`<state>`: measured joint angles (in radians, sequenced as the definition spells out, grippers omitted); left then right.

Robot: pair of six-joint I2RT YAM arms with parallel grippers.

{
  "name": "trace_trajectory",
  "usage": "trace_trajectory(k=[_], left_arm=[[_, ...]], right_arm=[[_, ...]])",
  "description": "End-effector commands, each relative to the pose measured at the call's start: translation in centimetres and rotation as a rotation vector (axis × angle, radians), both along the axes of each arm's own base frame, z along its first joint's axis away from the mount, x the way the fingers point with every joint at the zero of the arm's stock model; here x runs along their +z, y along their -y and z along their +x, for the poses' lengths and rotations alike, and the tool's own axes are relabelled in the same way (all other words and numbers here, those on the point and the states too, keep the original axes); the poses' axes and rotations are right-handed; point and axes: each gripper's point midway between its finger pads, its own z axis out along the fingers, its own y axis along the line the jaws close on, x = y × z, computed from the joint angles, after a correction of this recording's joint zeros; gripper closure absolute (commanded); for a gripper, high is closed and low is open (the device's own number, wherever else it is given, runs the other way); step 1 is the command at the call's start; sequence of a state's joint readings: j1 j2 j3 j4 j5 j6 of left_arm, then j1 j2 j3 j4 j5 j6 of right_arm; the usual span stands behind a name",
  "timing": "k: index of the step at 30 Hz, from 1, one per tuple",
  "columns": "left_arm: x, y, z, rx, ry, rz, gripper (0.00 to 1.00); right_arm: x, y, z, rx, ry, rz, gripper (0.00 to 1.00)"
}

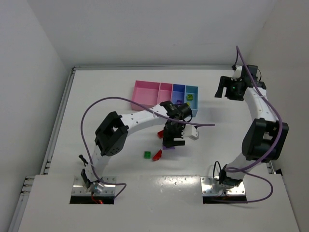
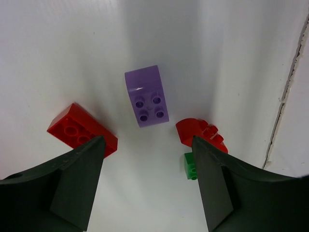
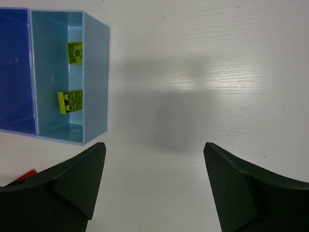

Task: Sort the legos into containers by color

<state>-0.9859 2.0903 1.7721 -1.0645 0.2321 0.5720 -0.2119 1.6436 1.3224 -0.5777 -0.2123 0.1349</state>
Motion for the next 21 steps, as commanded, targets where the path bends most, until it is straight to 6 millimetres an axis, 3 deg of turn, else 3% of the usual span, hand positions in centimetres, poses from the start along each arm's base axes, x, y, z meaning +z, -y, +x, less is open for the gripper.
trace_trajectory(k=[1,18,21], left_arm=[[-0.7,1.1,-1.2,-0.033,-0.021,-0.011,0.22],[-5.1,1.5,-1.7,-0.024,-0.052,0.015,0.22],[-5.7,1.6,-1.6,-0.014,-0.054,0.014,0.29]], right_arm=[[2.2,-0.3,1.1,0.019,0.067,0.002,0.17],[1.5,-0.2,1.2,0.026,0.059,-0.002,0.17],[1.5,-0.2,1.2,0.026,0.059,-0.002,0.17]])
